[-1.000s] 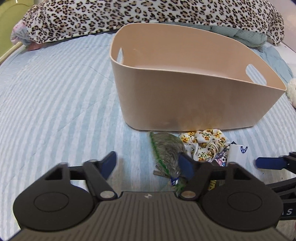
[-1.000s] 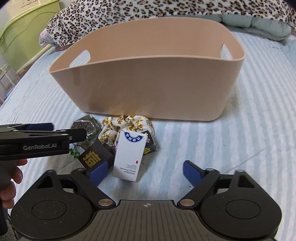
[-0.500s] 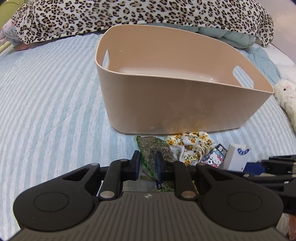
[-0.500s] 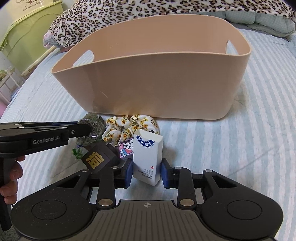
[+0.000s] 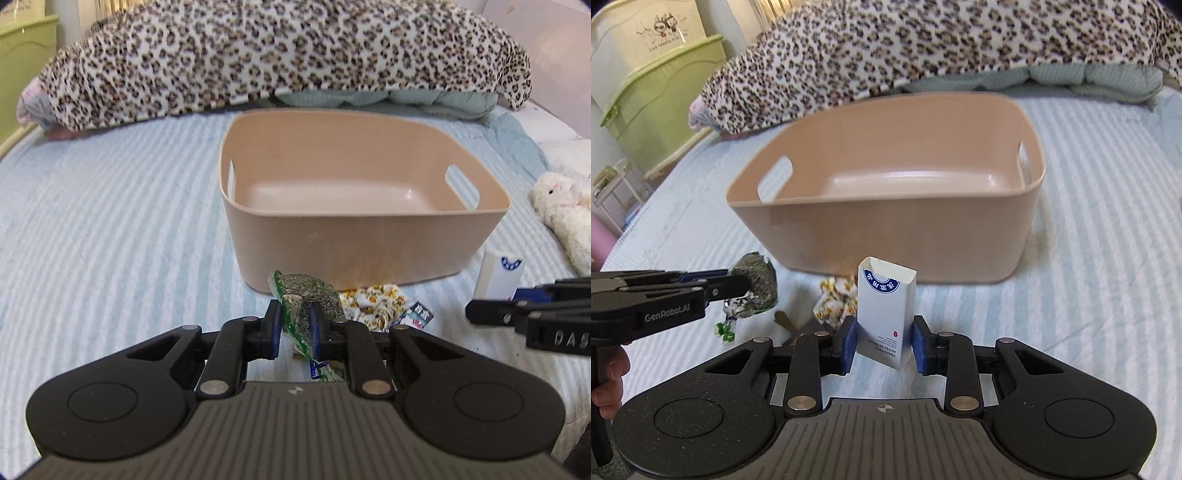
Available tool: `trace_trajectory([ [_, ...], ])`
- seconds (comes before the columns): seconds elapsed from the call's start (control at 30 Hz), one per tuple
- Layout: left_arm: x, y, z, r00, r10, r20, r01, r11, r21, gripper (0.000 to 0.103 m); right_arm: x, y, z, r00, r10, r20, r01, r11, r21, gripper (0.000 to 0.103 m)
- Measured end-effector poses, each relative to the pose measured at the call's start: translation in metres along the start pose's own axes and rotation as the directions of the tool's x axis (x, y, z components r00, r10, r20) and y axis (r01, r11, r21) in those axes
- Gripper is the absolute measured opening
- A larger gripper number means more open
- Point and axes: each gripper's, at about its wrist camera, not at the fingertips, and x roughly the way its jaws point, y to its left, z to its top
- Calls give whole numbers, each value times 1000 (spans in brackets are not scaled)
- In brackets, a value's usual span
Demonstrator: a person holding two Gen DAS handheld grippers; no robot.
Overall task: Organize objects
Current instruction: 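Carry the green packet and white box with both tools over the basket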
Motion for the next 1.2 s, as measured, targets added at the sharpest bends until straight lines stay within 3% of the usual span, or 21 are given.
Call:
trace_trajectory([
  [0.3,-34,3,39,993,26,117,-28,1000,13,17,-27,0,40,990,-27,140,32,999,-34,29],
  [0.53,-25,-11,81,983,56,176,-69,995,70,17,-23,-7,77,973,-65,220,79,995,-57,29],
  [0.7,10,-25,97,987,89,132,-100,992,81,17,-1,-11,95,969,-118,219,137,988,-70,29],
  [0.97,73,-40,94,994,110,25,-111,991,75,16,51,-25,103,974,-195,113,203,977,-60,29],
  [1.2,93,-44,90,993,117,-28,-114,991,69,17,76,-37,94,975,-217,46,219,974,-59,30],
])
